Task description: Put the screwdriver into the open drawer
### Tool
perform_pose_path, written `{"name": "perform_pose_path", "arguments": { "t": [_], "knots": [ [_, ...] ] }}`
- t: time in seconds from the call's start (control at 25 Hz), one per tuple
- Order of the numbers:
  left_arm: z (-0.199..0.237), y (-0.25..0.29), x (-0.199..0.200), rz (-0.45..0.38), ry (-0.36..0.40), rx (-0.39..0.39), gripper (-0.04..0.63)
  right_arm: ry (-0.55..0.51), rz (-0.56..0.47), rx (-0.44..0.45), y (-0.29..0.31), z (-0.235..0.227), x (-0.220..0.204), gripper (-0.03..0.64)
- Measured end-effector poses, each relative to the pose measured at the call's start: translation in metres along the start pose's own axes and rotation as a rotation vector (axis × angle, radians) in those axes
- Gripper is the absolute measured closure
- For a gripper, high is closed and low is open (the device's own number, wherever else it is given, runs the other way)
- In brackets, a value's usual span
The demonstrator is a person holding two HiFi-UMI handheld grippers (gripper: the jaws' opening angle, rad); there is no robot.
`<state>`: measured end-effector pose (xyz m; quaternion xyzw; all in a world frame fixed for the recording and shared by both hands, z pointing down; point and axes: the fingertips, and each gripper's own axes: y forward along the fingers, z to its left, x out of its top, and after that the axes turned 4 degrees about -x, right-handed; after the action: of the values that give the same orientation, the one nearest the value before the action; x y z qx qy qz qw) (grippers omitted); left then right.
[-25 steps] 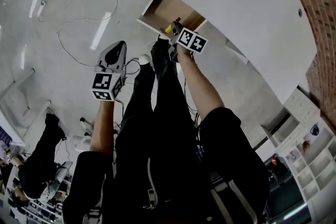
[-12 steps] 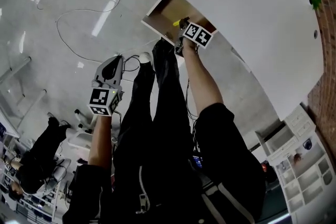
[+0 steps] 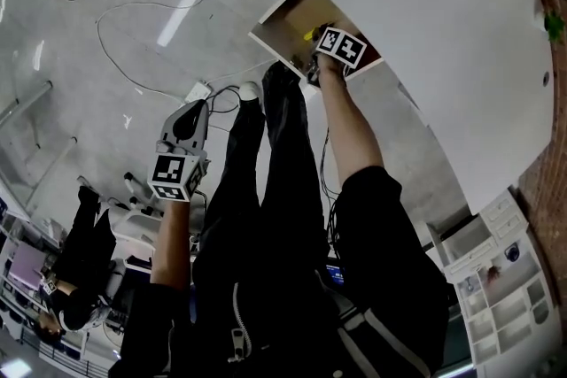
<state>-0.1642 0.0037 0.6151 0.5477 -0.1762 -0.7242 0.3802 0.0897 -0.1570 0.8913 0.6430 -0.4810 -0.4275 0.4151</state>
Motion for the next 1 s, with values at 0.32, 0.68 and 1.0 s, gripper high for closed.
{"name": "perform_pose_path", "arguments": {
  "t": [0.32,0.68,1.0],
  "knots": [
    [0.0,-0.001,-0.002,0.004,-0.006,0.002,0.571,0.015,0.016,0.019,0.01,-0.005,0.004,0.537],
    [-0.007,-0.007,0.013,-0.034,0.015,-0.02,0.571,0.047,-0.025,0.081,-0.023,0.006,0.001,0.556],
    [-0.028,-0.021,0.043,-0.109,0.075,-0.086,0.571,-0.003,-0.103,0.096,-0.102,0.017,-0.03,0.607]
  ]
}}
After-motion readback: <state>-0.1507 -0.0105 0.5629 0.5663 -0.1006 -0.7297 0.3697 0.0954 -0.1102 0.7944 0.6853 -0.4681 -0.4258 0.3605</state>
